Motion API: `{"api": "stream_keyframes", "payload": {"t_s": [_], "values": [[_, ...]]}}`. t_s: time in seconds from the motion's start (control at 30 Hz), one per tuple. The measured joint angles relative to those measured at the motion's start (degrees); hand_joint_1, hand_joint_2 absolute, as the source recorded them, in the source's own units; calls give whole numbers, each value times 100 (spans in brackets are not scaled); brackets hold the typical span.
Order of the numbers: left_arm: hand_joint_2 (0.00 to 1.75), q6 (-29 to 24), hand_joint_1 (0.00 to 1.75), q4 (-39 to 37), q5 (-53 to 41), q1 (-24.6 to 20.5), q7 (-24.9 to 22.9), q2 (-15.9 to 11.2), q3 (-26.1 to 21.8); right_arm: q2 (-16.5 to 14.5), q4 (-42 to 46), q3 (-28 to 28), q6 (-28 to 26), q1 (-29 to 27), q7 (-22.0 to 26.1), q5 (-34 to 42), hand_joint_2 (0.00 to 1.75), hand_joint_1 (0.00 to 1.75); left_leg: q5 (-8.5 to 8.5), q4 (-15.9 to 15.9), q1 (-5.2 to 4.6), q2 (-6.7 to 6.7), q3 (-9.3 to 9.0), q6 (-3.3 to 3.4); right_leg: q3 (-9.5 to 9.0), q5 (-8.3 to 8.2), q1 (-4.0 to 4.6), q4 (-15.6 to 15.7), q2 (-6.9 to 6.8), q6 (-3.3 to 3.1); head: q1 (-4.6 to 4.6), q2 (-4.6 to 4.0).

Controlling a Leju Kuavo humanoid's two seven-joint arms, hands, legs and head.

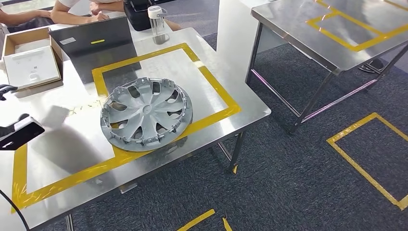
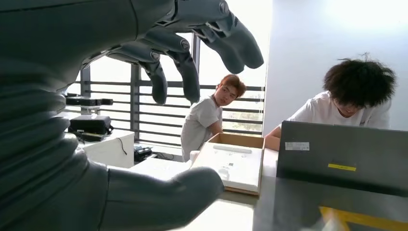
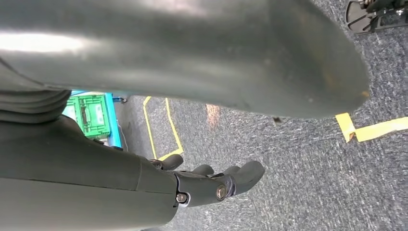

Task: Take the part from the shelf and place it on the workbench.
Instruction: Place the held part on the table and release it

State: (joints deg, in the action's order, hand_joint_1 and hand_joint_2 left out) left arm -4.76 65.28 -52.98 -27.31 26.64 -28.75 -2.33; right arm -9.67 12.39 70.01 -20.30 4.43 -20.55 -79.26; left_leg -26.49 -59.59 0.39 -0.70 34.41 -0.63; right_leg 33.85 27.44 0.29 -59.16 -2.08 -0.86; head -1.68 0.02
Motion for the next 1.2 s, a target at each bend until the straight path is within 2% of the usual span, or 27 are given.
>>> {"api": "stream_keyframes", "payload": {"t_s": [0.1, 0.27, 0.33, 0.4, 0.43, 0.47, 0.53, 0.57, 0.6, 0.63, 0.7, 0.73, 0.77, 0.8, 0.9, 0.93, 0.97, 1.03, 1.07, 1.1, 1.13, 1.17, 1.2], "values": [[0, -3, 0, -8, 10, 36, 82, 109, 45, -1, 0, -2, 8, 6, 0, -9, 0, 0, 0, 0, 0, 1, 0, 0, 0, 0, 0, 0, -1, 0, -1, 0], [0, -40, 0, 79, -239, 196, -52, 350, 305, -1, 0, -2, 9, 17, 0, 5, 0, 0, -4, -6, -8, 2, 4, 5, -8, -6, -7, 10, -3, 8, -1, 0], [0, -42, 0, 121, -308, 255, -176, 433, 449, -7, 0, -2, 11, 20, -1, 5, 0, 0, 6, 5, -26, 8, 1, 48, -35, -39, -21, 43, -15, 65, 2, 0], [0, -42, 0, 140, -337, 276, -305, 510, 625, -11, 0, -2, 13, 26, -1, 5, 0, 0, 85, 102, 3, 11, -31, 106, -39, -4, -28, 19, 17, 133, 1, 0], [0, -44, 0, 139, -332, 264, -341, 556, 723, -11, 0, -2, 14, 27, 0, 5, 0, 0, 136, 157, 23, 12, -41, 129, 9, 106, -29, -107, 64, 152, -1, 0], [0, -58, 0, 133, -328, 249, -365, 617, 826, -11, 0, -2, 15, 28, 0, 6, 0, 0, 172, 196, 43, 13, -38, 144, 108, 289, -36, -350, 115, 166, -4, 0], [0, -107, 0, 99, -333, 221, -391, 737, 1035, -12, 0, -2, 17, 28, 0, 10, 0, 0, 202, 197, 43, 25, 13, 154, 398, 689, -59, -1060, 178, 195, -4, 0], [0, -135, 0, 70, -338, 214, -405, 795, 1136, -11, 0, -2, 16, 28, 0, 14, 0, 0, 212, 183, 46, 31, 44, 143, 508, 793, -75, -1344, 185, 210, -4, 0], [0, -155, 0, 32, -342, 205, -422, 851, 1232, -10, 0, -2, 14, 28, 0, 19, 0, 0, 224, 165, 55, 36, 78, 125, 527, 787, -94, -1443, 187, 228, -3, 0], [0, -168, 0, -9, -344, 188, -442, 906, 1315, -10, 0, -1, 11, 28, 0, 23, 0, 0, 235, 140, 72, 40, 114, 102, 433, 680, -116, -1315, 187, 247, -3, 0], [0, -190, 0, -85, -344, 125, -481, 1002, 1442, -12, -1, 0, 7, 35, 0, 31, 0, 0, 258, 67, 113, 48, 192, 27, 17, 408, -163, -613, 191, 296, -4, 0], [0, -202, 0, -114, -345, 85, -500, 1033, 1482, -18, -1, 0, 6, 39, 0, 37, 0, 0, 268, 34, 126, 56, 227, -21, -140, 299, -164, -336, 211, 297, -4, 0], [0, -214, 0, -142, -347, 43, -514, 1060, 1518, -24, -2, 0, 4, 43, 0, 42, 0, 0, 279, 1, 123, 65, 254, -75, -222, 262, -162, -167, 229, 275, -1, 0], [0, -225, 0, -167, -349, 5, -528, 1079, 1550, -29, -2, 0, 3, 48, 0, 46, 0, 0, 299, -13, 119, 75, 271, -130, -219, 261, -151, -139, 247, 228, 6, 0], [0, -248, 0, -234, -357, -53, -584, 1126, 1622, -34, -2, 0, 1, 53, 0, 42, 0, 0, 331, -11, 135, 91, 314, -269, -128, 180, -144, -144, 239, 37, 15, 0], [0, -258, 0, -251, -362, -55, -604, 1133, 1638, -36, -2, 0, 4, 52, -2, 36, 0, 0, 223, -101, 144, 87, 362, -293, -91, 135, -145, -131, 228, -16, 16, 0], [0, -269, 0, -263, -367, -55, -623, 1139, 1649, -36, -2, 0, 8, 51, -3, 30, 0, 0, 26, -310, 148, 83, 443, -307, -46, 85, -147, -118, 218, -59, 22, 0], [0, -282, 0, -277, -384, -48, -655, 1148, 1662, -36, -2, 0, 18, 49, -7, 21, 0, 0, -491, -1003, 139, 78, 649, -315, 60, -1, -125, -118, 209, -102, 31, 0], [0, -284, 0, -281, -390, -39, -666, 1155, 1666, -36, -2, 0, 22, 47, -7, 20, 0, 0, -661, -1323, 132, 78, 711, -316, 115, -42, -110, -120, 205, -111, 33, 0], [0, -284, 0, -286, -396, -27, -674, 1160, 1668, -36, -2, 0, 25, 46, -7, 19, 0, 0, -727, -1496, 125, 78, 699, -306, 166, -81, -94, -122, 202, -116, 33, 0], [0, -283, 0, -287, -398, -15, -679, 1165, 1670, -36, -2, 0, 26, 45, -7, 19, 0, 0, -689, -1462, 115, 78, 583, -285, 214, -118, -80, -124, 200, -116, 33, 0], [0, -282, 0, -285, -400, -8, -682, 1168, 1673, -37, -2, 0, 27, 46, -7, 19, 0, 0, -583, -1214, 102, 78, 361, -252, 253, -154, -68, -125, 199, -112, 33, -1], [0, -281, 0, -274, -402, -7, -688, 1170, 1674, -38, -2, 0, 28, 48, -7, 17, 0, 0, -488, -824, 83, 77, 70, -209, 284, -189, -61, -126, 198, -102, 32, -1]]}}
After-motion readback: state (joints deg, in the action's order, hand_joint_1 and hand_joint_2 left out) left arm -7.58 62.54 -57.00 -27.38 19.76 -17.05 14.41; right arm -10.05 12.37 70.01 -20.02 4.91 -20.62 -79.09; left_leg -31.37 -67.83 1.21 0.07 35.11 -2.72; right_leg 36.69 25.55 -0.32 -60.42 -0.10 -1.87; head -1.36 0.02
